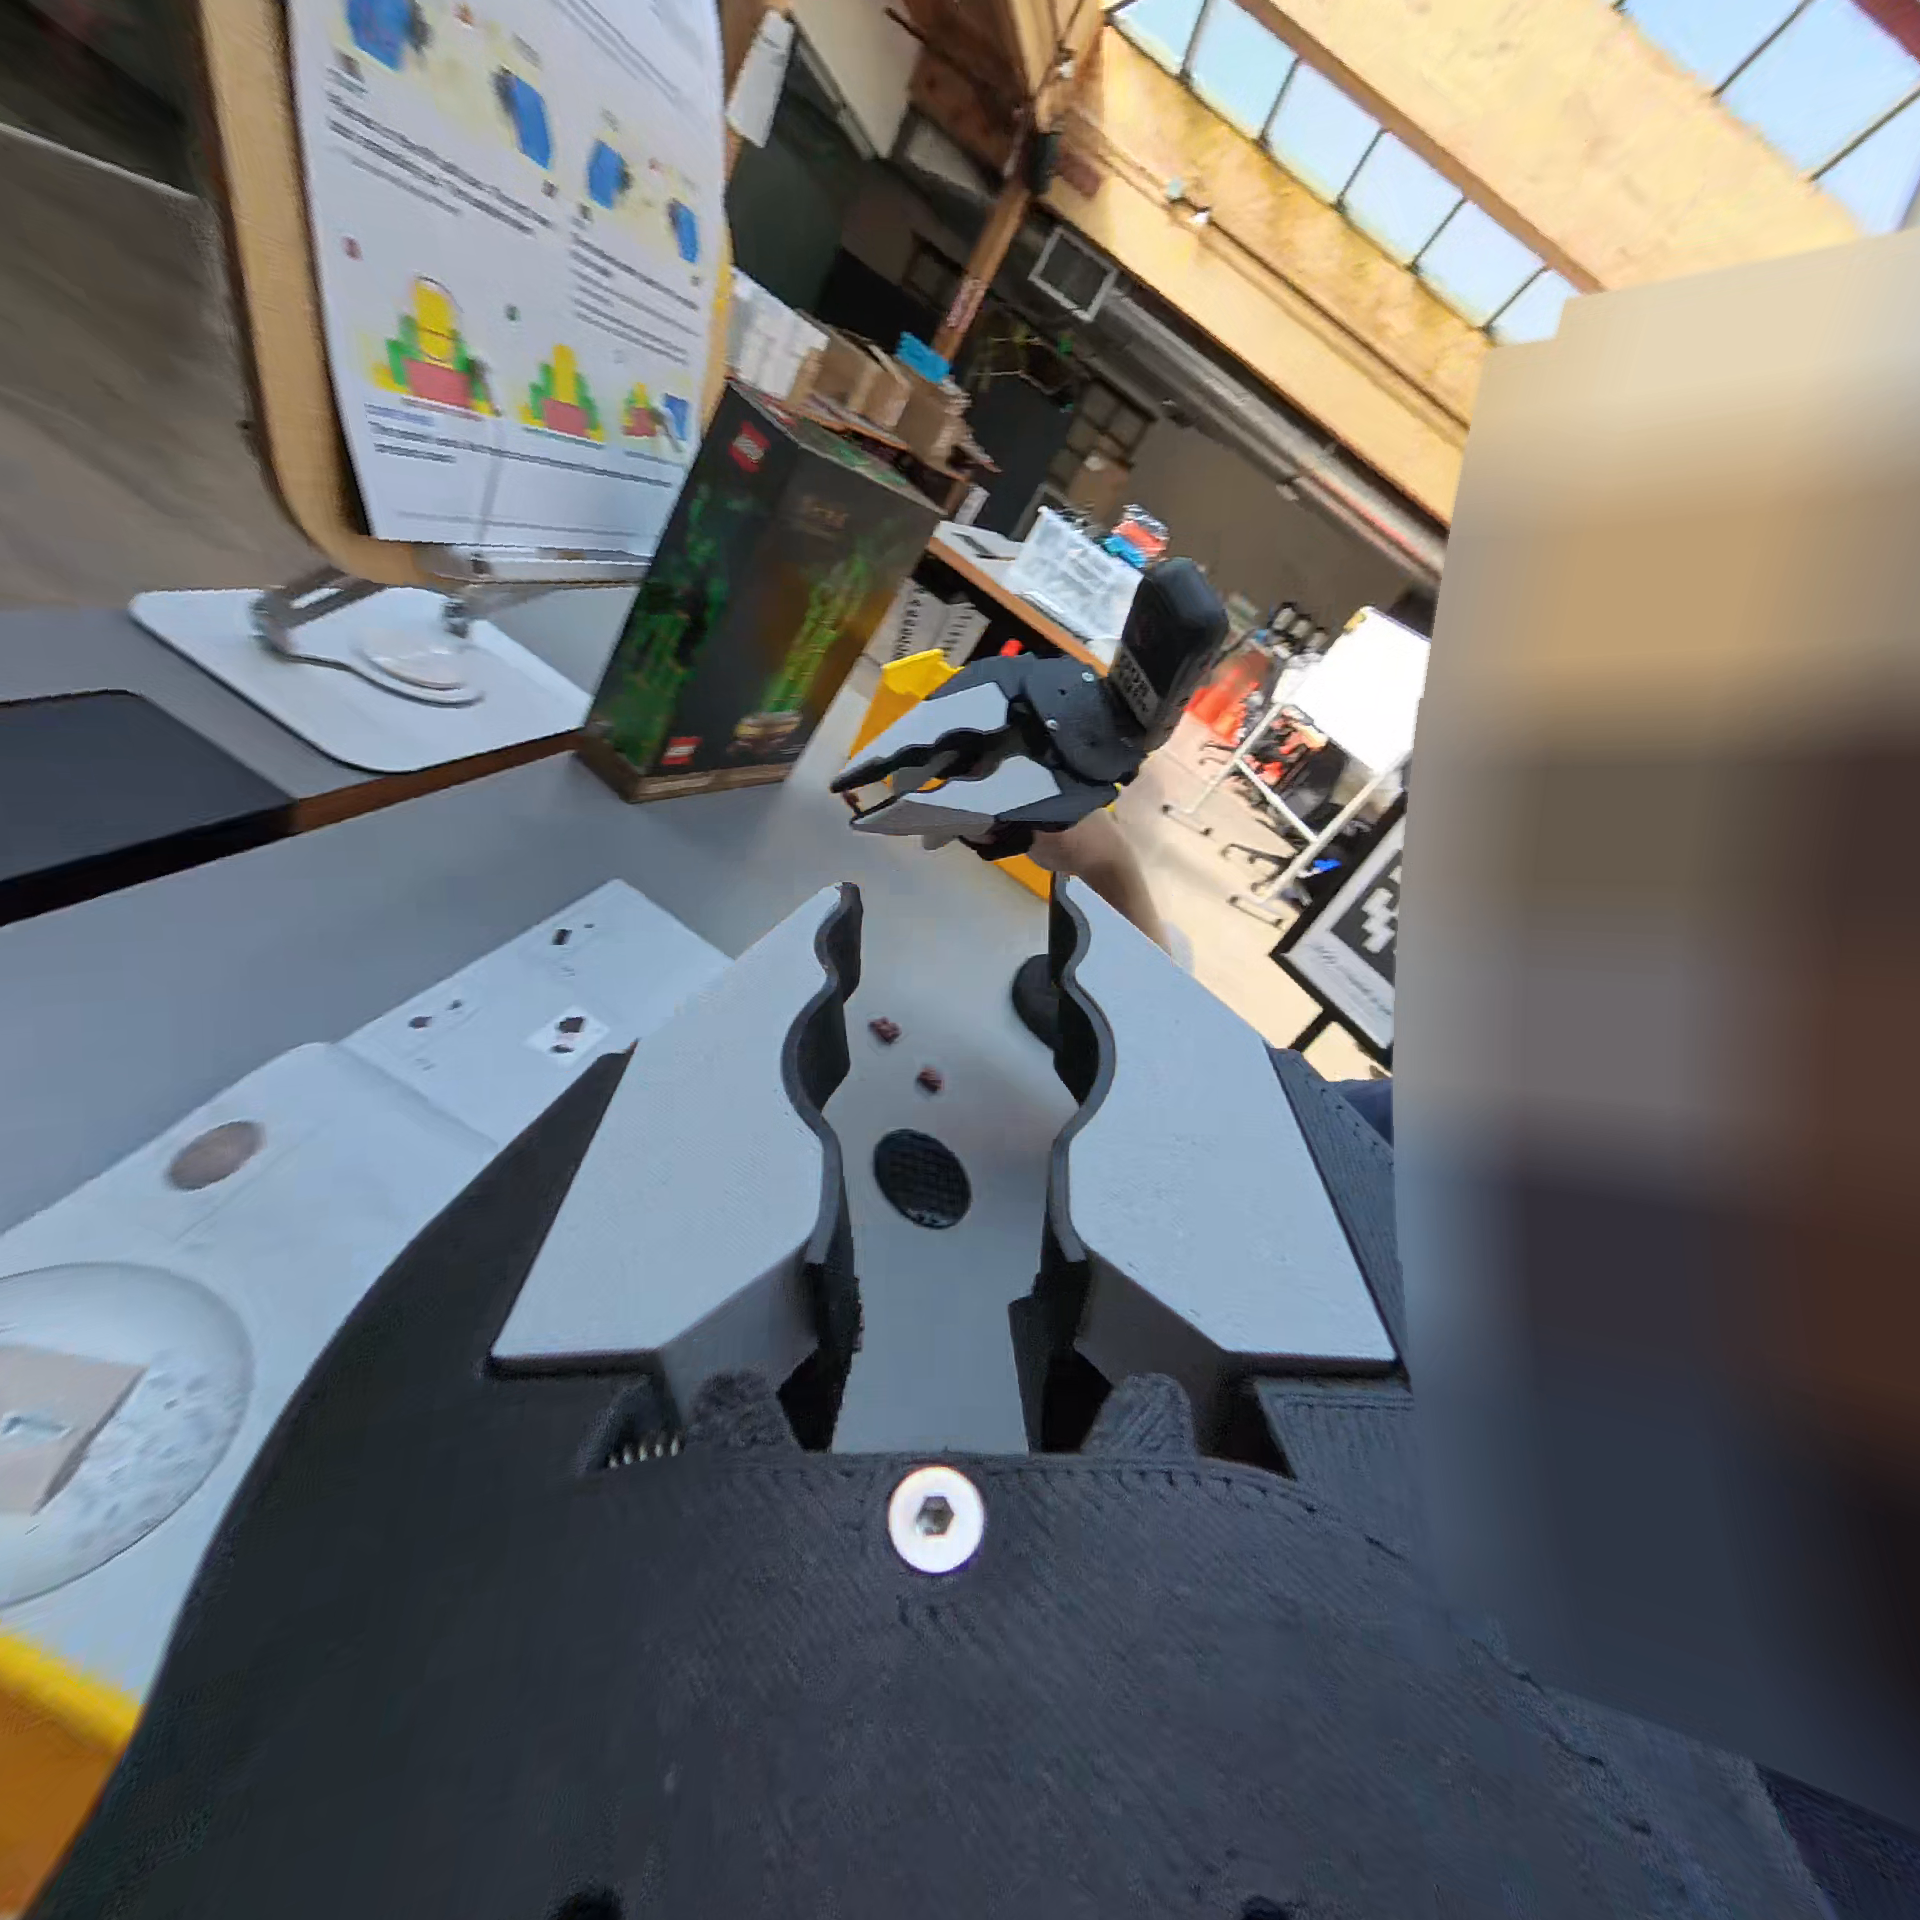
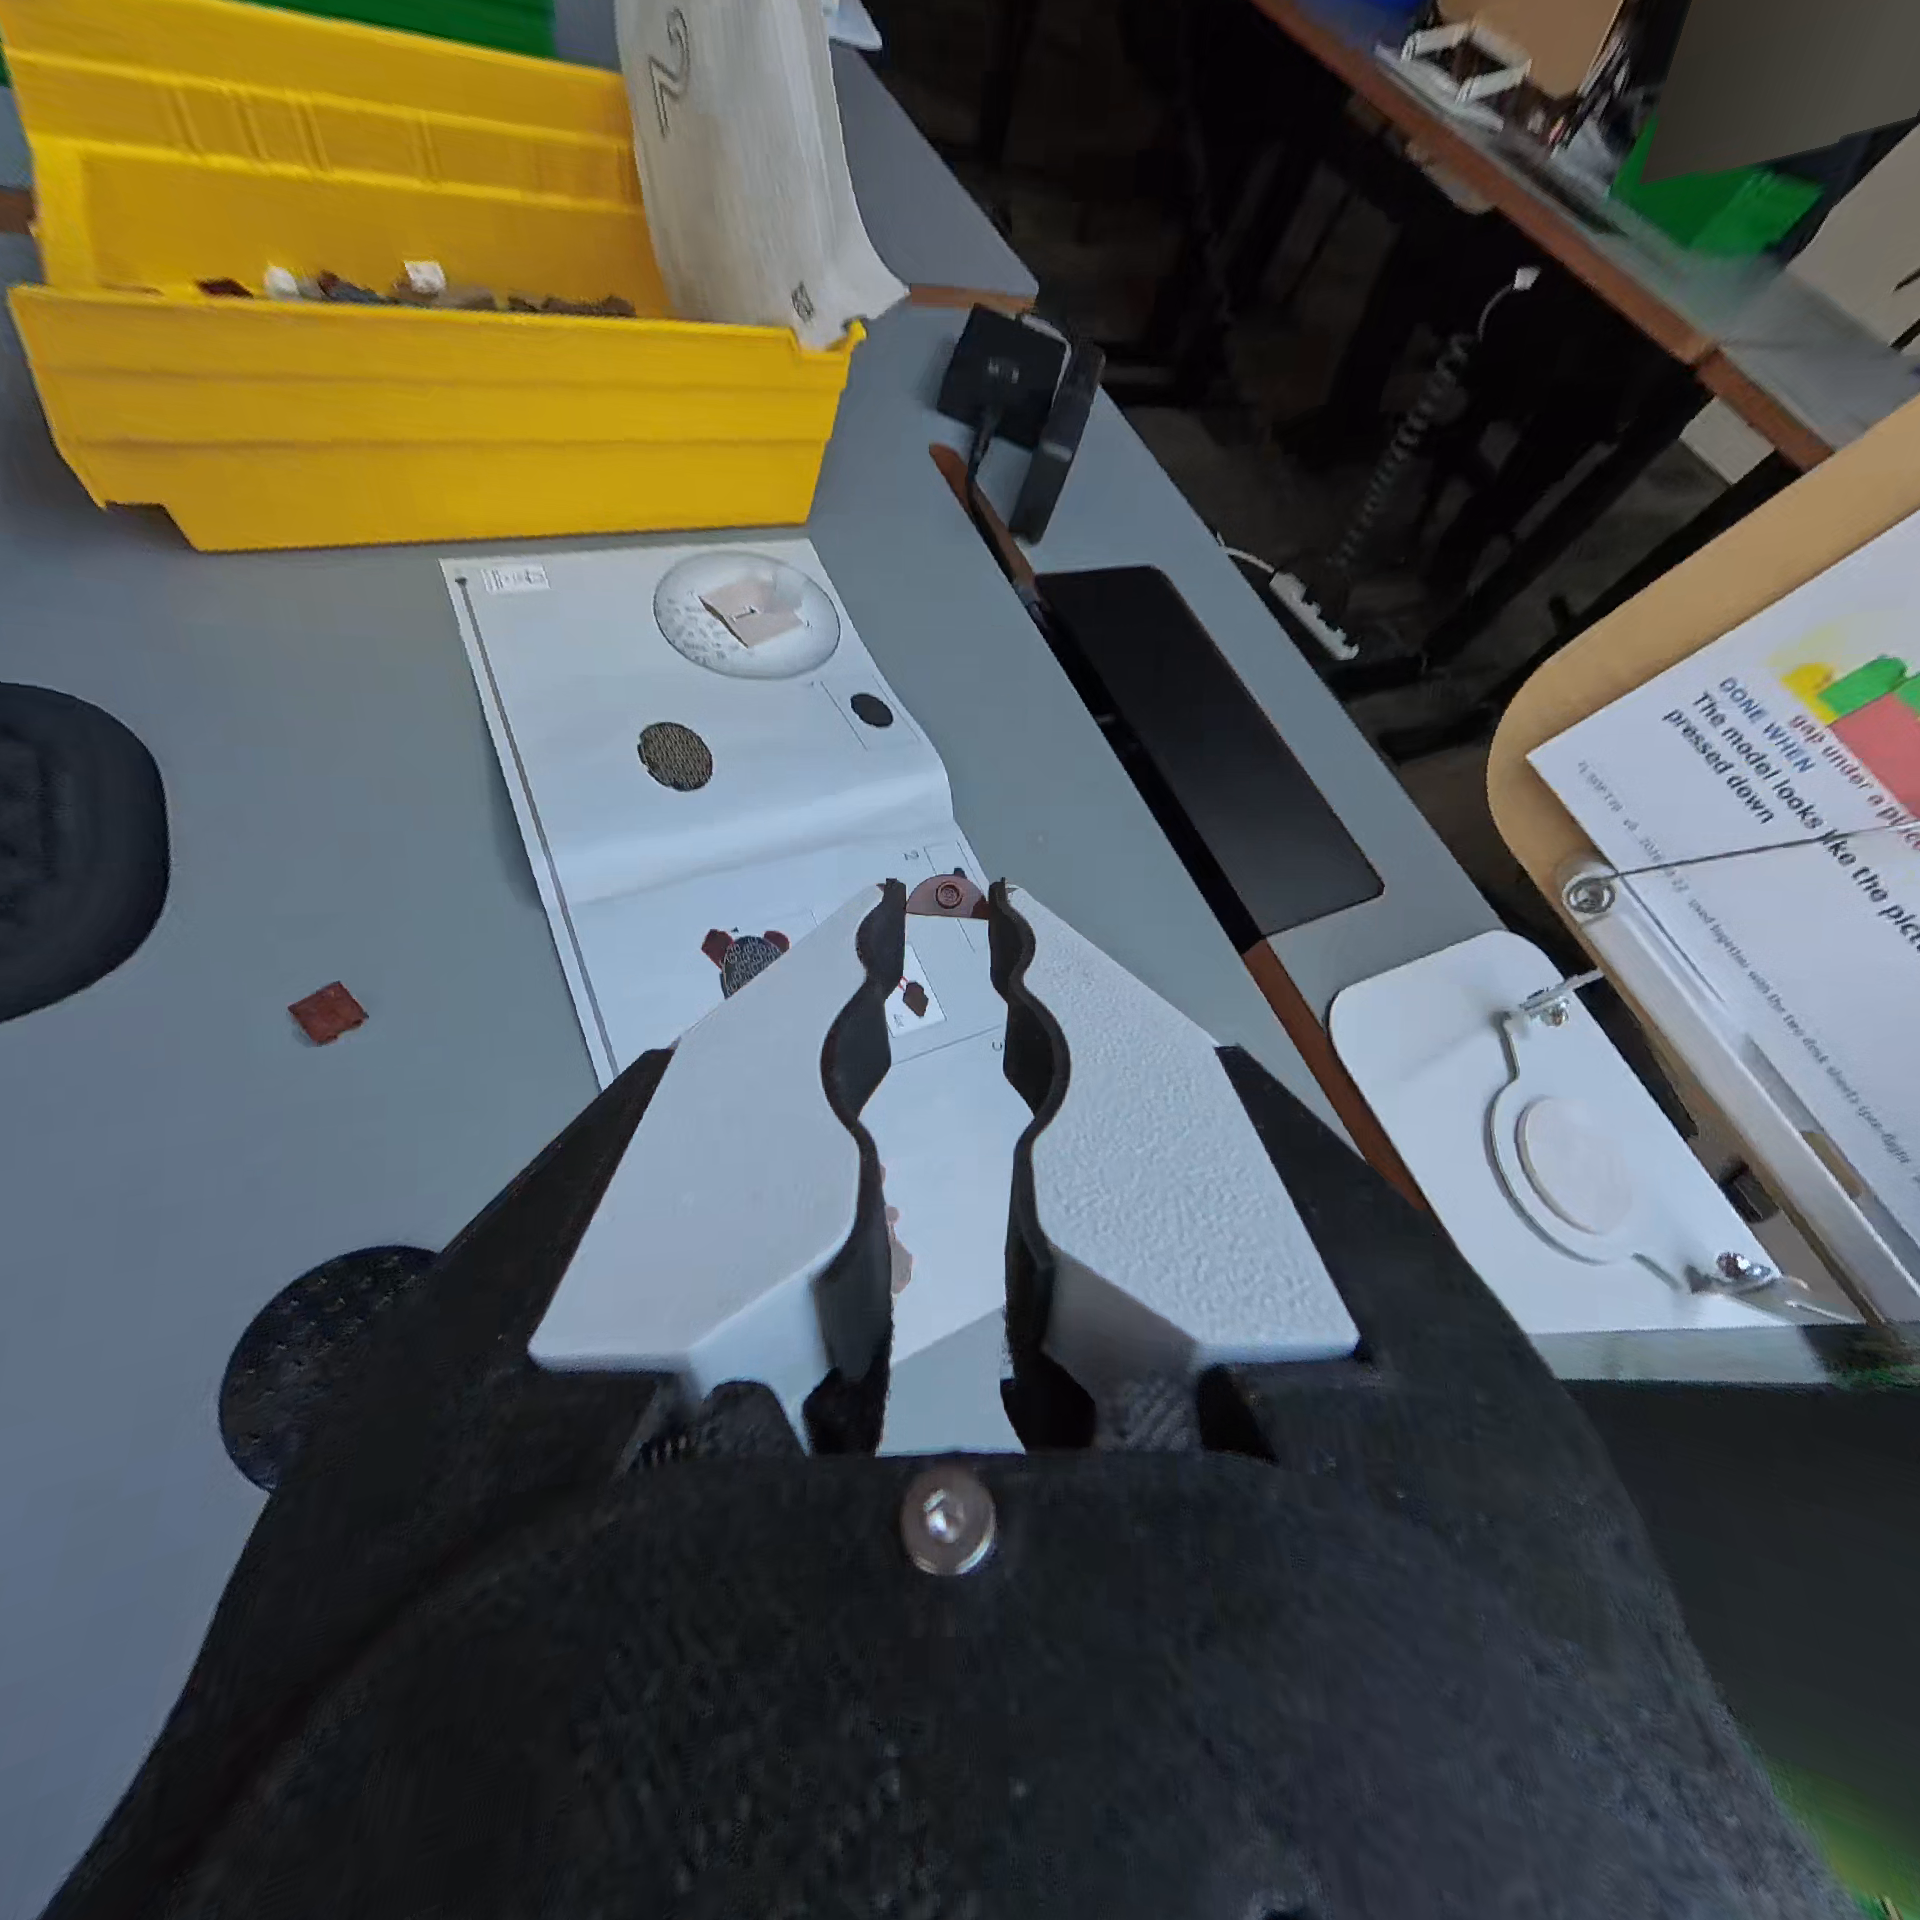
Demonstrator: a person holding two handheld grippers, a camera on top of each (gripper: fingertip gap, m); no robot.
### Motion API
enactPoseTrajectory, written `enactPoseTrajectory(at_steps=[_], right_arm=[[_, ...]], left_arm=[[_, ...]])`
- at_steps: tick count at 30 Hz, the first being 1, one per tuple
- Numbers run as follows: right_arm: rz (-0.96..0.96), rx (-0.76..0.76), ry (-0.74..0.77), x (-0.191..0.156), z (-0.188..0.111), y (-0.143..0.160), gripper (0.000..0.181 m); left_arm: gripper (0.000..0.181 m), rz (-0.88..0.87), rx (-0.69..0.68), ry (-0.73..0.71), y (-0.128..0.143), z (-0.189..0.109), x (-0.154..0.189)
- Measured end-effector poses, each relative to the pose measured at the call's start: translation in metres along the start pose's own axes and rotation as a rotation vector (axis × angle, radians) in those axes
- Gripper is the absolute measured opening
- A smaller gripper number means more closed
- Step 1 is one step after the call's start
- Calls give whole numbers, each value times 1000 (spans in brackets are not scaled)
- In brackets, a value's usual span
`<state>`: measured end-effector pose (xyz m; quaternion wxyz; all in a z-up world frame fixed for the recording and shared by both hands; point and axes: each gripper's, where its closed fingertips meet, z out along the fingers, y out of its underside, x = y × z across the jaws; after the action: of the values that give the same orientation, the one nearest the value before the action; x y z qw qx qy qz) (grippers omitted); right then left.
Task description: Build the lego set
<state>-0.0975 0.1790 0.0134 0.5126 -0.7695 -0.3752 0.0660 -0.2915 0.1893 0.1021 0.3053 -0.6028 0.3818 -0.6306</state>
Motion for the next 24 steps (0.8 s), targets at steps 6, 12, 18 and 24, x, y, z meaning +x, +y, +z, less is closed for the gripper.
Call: enactPoseTrajectory(at_steps=[6,12,18,24], right_arm=[[-21,-190,-13,-2,33,40,15],[-26,-260,-77,-17,49,55,15],[-64,-277,-428,-85,51,61,16],[-196,-407,-700,-156,50,76,15]], left_arm=[[30,37,20,-147,-11,-26,-13],[29,78,-27,-240,-8,-37,-21],[28,102,-31,-258,-9,-43,-17],[28,128,-55,-257,-7,-43,-9]])
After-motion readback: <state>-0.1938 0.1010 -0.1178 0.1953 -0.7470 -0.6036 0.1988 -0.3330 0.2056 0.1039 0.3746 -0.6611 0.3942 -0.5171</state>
